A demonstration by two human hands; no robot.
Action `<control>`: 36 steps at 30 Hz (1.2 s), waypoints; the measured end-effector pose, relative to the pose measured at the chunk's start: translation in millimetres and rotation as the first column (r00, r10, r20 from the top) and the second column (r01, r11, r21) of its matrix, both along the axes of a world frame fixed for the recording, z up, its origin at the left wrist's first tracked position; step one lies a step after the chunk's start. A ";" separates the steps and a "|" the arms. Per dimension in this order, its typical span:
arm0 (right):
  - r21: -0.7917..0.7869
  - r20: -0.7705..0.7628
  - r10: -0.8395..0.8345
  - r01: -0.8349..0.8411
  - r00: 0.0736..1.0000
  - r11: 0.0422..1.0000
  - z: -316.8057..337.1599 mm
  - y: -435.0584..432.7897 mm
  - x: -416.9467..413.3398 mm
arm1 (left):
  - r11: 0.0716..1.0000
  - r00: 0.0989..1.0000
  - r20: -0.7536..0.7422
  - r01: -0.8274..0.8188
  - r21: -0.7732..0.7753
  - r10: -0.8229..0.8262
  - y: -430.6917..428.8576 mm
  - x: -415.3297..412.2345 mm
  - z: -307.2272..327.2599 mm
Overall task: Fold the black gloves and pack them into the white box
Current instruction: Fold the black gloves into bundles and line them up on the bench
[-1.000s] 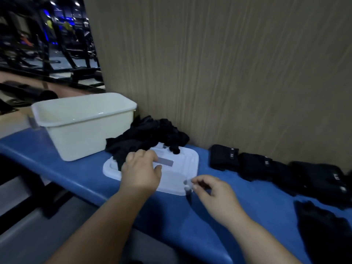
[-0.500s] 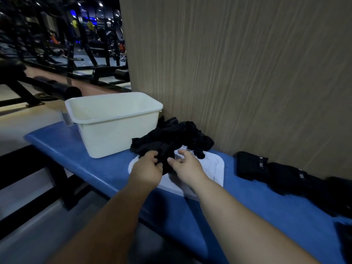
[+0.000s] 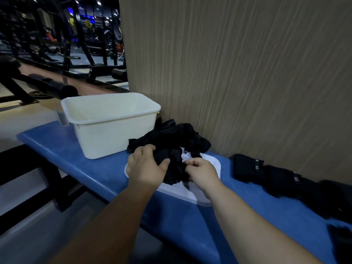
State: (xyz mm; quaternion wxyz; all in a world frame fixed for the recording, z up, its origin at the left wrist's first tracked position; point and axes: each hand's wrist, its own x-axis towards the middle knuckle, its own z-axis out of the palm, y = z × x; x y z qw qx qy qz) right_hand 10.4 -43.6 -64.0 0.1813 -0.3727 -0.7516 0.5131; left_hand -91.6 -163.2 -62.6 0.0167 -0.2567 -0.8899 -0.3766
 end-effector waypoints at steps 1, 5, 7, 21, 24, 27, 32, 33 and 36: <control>0.010 0.010 0.033 -0.033 0.999 0.999 0.2 -0.1 2.1 | 1.000 0.999 0.031 0.012 -0.021 -0.011 1.4 -2.0 -1.9; 0.098 0.012 0.095 -0.095 0.995 0.991 6.2 -5.3 1.8 | 0.993 0.991 0.128 0.043 -0.110 -0.028 7.1 -6.0 -5.0; 0.116 0.033 0.076 -0.079 0.997 0.990 11.1 -8.9 -1.5 | 0.995 0.994 0.102 0.047 -0.093 -0.037 7.4 -2.2 -2.8; -0.361 -0.353 -0.154 0.018 0.923 0.932 39.3 25.5 51.7 | 0.751 0.746 0.318 0.351 0.559 -0.585 17.0 52.8 39.7; -0.329 -0.432 -0.146 -0.005 0.890 0.944 43.9 28.8 100.1 | 0.656 0.596 0.334 0.472 0.589 -0.730 26.6 69.8 42.1; -0.292 -0.442 -0.112 -0.024 0.890 0.956 47.2 24.8 150.4 | 0.582 0.444 0.376 0.599 0.550 -0.813 37.1 92.1 39.2; -0.352 -0.404 -0.234 0.086 0.885 0.932 27.5 21.7 211.7 | 0.481 0.292 0.407 0.714 0.509 -0.865 52.7 132.0 31.6; -0.369 -0.401 -0.252 0.097 0.881 0.924 24.5 20.6 219.7 | 0.485 0.306 0.403 0.724 0.489 -0.863 55.2 138.8 30.9; -0.396 -0.402 -0.271 0.101 0.875 0.913 15.2 18.1 236.2 | 0.544 0.374 0.417 0.716 0.437 -0.828 64.5 155.0 28.8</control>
